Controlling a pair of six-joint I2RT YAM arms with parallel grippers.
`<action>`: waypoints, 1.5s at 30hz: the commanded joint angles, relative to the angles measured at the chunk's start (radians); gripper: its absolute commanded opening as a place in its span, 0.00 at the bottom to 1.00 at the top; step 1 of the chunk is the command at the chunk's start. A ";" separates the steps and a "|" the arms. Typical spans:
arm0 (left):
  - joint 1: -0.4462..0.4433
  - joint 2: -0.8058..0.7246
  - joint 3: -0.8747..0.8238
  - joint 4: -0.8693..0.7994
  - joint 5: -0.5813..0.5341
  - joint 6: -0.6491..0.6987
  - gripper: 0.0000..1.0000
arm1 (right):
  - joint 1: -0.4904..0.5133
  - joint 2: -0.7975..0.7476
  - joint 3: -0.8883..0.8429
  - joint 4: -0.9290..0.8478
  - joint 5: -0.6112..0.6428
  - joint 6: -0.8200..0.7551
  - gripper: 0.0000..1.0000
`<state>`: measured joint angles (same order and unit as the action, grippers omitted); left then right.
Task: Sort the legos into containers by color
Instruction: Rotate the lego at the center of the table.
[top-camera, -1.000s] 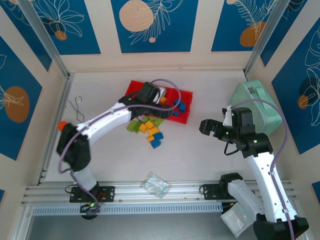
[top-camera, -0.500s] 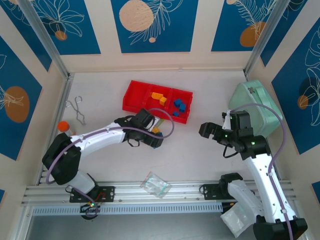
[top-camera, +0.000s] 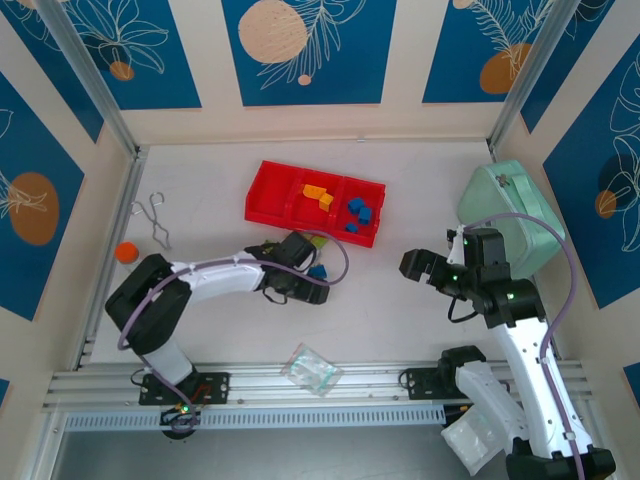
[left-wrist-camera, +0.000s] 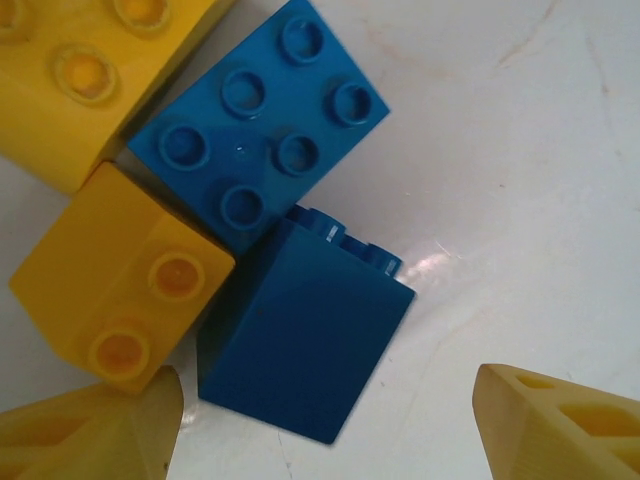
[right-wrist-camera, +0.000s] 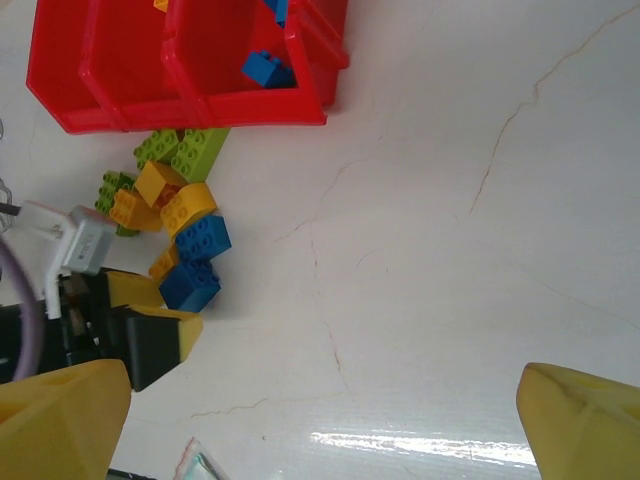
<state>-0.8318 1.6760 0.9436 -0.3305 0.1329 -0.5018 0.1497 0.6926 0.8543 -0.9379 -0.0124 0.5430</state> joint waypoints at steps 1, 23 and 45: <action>-0.008 0.055 0.031 0.009 -0.029 -0.033 0.76 | -0.002 -0.018 0.008 -0.025 -0.035 0.003 0.99; -0.059 0.180 0.196 0.032 0.001 0.065 0.69 | 0.001 -0.031 -0.004 -0.015 -0.031 0.000 0.99; -0.096 0.210 0.330 -0.078 -0.059 0.195 0.65 | 0.006 -0.024 -0.007 -0.012 -0.021 0.003 0.99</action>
<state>-0.9184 1.8690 1.2472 -0.4149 0.0704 -0.3489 0.1505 0.6712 0.8543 -0.9440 -0.0196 0.5430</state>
